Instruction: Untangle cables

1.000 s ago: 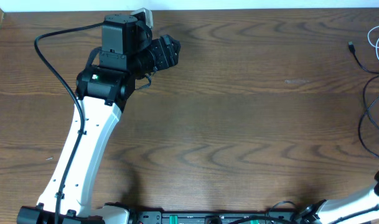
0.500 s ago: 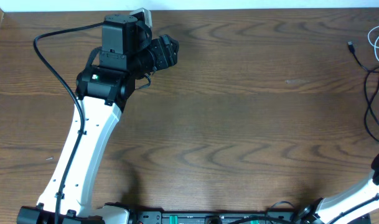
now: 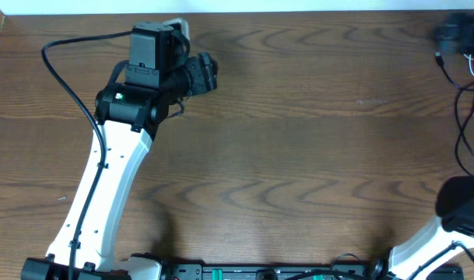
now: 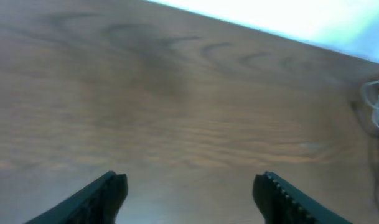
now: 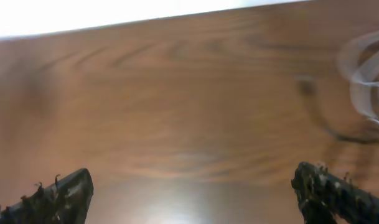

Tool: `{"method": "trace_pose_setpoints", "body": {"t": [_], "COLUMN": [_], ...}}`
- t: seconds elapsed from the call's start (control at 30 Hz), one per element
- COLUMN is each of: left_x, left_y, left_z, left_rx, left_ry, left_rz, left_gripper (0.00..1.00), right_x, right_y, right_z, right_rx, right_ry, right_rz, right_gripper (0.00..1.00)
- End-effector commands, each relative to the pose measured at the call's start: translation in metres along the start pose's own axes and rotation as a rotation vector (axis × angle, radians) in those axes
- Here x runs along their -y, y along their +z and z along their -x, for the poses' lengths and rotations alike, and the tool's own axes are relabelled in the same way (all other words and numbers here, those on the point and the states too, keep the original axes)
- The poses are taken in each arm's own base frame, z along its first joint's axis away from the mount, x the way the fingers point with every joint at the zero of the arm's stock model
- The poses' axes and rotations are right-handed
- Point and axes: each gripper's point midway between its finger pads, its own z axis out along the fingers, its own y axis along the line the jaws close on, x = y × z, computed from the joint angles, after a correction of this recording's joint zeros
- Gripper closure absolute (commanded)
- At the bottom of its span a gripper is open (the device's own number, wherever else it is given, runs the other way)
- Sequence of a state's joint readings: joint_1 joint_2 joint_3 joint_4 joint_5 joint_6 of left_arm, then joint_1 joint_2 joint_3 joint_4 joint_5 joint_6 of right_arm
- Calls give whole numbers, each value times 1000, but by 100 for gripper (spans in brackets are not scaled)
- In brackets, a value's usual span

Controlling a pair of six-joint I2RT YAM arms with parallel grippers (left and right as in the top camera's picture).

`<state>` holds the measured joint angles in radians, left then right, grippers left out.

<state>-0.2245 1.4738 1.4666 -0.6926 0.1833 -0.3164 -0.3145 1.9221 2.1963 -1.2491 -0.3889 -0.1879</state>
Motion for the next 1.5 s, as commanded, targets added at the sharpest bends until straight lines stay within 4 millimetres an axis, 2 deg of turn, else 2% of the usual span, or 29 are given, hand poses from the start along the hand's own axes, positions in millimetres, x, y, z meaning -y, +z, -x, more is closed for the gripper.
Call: {"method": "trace_pose_setpoints", "body": {"t": [0.0,0.1,0.17,0.33,0.4,0.53,0.73,1.03,1.17,1.3,1.47], "left_x": [-32,-41,-41,-41,-41,-41,-41,-41,-41,-41,-41], "left_y": [-1,-3,-4,-4,-4,-4,-4,-4,-4,-4,-4], "left_z": [-1,-15,-17,-17,-17,-17,-17,-17,-17,-17,-17], "left_rx": [4,-48,-57,-57,-57,-57,-57,-57,-57,-57,-57], "left_ry": [13,11,11,11,11,11,11,11,11,11,11], "left_rz": [177,219,222,222,222,222,222,222,222,222,222], "left_gripper": [10,9,9,8,8,8,8,7,7,7,7], "right_x": [-56,-78,-91,-126,-139,-144,-146,-142,-140,-140,-135], "right_y": [-12,-11,-18,-59,-86,-116,-140,-141,-132,-120,-99], "right_z": [3,4,5,7,-1,-19,-45,-69,-63,-39,-39], "right_rx": [10,7,21,102,128,123,88,-6,1,139,306], "right_ry": [-126,-119,-154,-231,-250,-253,-248,-249,-257,-348,-419], "right_rz": [37,-22,-51,-63,-47,-42,-42,-48,-54,-62,-80], "right_gripper": [1,1,1,1,1,1,1,1,1,1,1]}}
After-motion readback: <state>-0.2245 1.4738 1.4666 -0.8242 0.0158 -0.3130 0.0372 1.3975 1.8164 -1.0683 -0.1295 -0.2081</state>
